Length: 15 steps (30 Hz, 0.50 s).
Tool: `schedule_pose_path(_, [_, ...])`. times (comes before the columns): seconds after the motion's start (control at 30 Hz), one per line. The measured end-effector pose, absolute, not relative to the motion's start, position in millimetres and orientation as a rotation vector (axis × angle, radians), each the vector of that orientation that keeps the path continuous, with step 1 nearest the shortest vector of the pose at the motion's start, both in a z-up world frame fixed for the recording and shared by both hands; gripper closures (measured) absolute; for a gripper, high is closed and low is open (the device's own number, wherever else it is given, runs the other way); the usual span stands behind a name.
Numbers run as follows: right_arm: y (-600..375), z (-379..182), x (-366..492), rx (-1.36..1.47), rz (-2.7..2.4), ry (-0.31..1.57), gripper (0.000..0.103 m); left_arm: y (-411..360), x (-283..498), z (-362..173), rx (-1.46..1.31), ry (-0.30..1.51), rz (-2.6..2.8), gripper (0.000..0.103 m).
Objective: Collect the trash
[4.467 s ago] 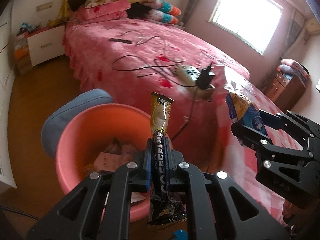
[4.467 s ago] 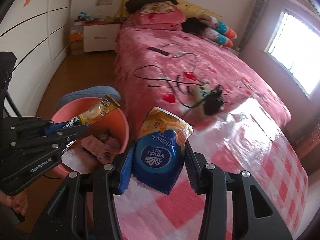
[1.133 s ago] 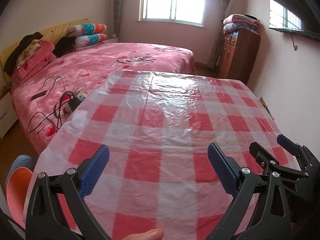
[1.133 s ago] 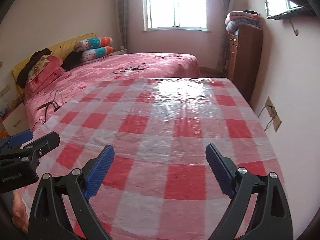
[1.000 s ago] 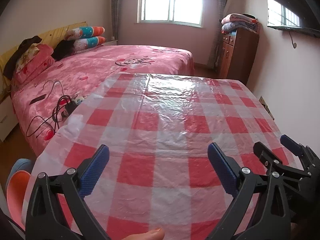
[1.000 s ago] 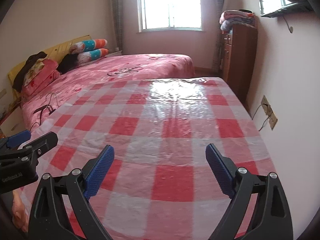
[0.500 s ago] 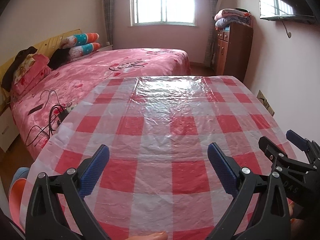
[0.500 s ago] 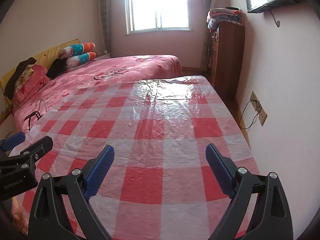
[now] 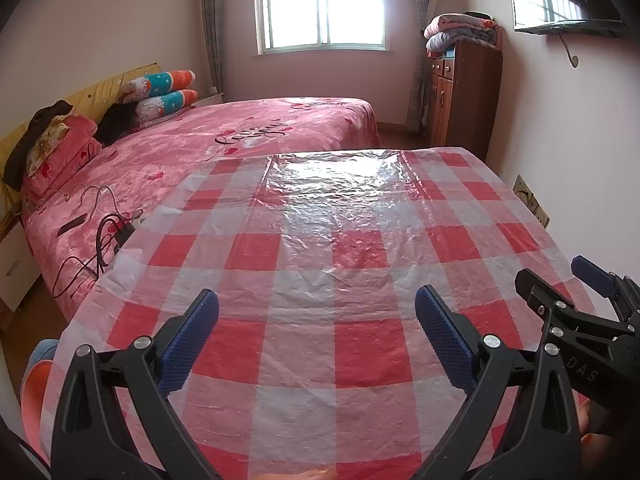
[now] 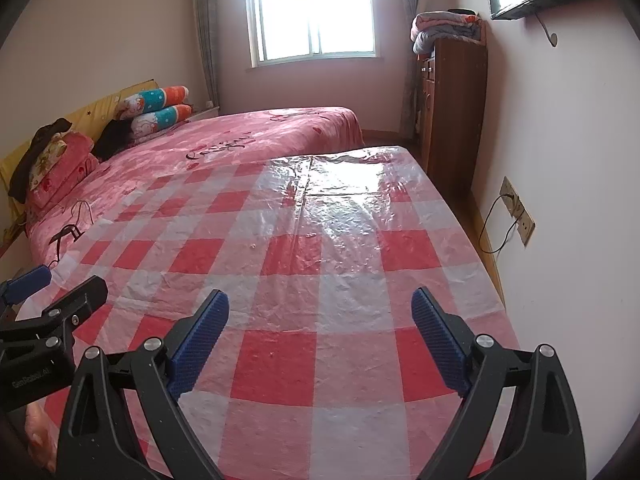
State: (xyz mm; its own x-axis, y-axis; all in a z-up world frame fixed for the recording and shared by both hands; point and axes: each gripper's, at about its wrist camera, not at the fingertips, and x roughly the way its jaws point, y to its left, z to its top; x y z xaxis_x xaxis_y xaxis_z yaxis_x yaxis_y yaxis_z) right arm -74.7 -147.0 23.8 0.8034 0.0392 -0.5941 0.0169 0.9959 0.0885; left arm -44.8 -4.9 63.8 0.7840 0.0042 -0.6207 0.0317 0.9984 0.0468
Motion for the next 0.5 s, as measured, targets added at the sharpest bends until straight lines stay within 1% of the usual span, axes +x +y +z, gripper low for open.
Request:
schedule_pose_path(0.23, [-147.1, 18.8, -68.8, 0.095, 0.015, 0.667, 0.012, -9.1, -42.4, 56.8, 0.07, 0.672, -0.032, 0.004])
schedule_pose_path(0.43, [-154.9, 10.9, -55.4, 0.126, 0.0, 0.748, 0.011, -10.8, -24.7, 39.8, 0.078, 0.762, -0.022, 0.004])
schedule_pose_path(0.5, [-156.1, 6.0, -48.4, 0.124, -0.015, 0.79, 0.009, -9.3, -18.7, 35.0, 0.066, 0.792, -0.022, 0.004])
